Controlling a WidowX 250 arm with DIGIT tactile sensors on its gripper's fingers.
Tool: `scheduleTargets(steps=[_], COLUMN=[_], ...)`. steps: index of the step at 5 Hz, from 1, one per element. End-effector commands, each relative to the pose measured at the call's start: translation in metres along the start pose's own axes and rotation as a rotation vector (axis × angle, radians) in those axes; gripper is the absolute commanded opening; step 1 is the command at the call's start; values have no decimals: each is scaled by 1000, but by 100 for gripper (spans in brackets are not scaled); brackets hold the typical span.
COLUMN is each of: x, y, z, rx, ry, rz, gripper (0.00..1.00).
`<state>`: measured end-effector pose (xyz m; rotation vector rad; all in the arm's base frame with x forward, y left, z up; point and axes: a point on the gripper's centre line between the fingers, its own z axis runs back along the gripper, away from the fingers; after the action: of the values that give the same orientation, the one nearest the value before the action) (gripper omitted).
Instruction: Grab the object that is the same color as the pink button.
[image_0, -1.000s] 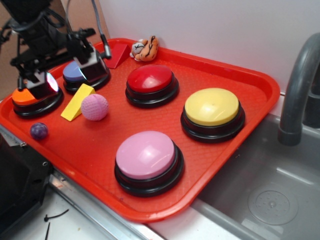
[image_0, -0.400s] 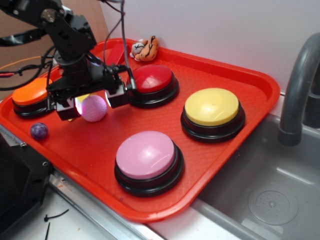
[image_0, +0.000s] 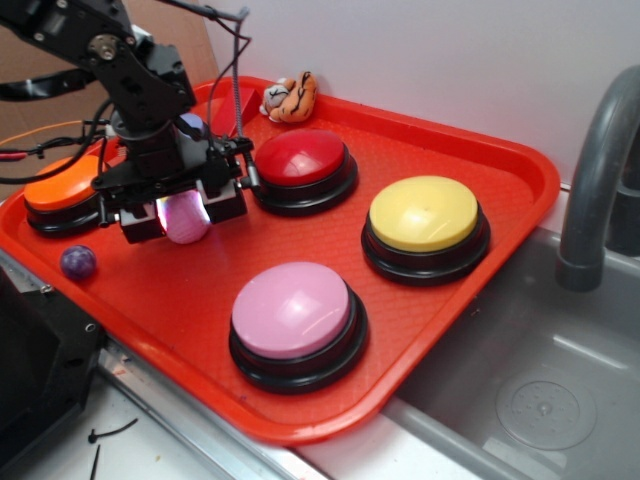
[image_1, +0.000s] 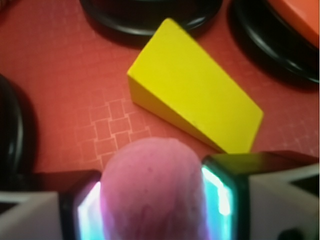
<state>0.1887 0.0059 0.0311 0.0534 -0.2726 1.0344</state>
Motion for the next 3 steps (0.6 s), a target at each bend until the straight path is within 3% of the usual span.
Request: scheduleTargets(steps=[1, 2, 3], x=[12, 19, 22], y=[-1, -10, -15], z=[49, 80, 114], rx=[-131, -114, -143], ry=[39, 165, 224], rz=[-96, -339, -562], gripper=[0, 0, 0])
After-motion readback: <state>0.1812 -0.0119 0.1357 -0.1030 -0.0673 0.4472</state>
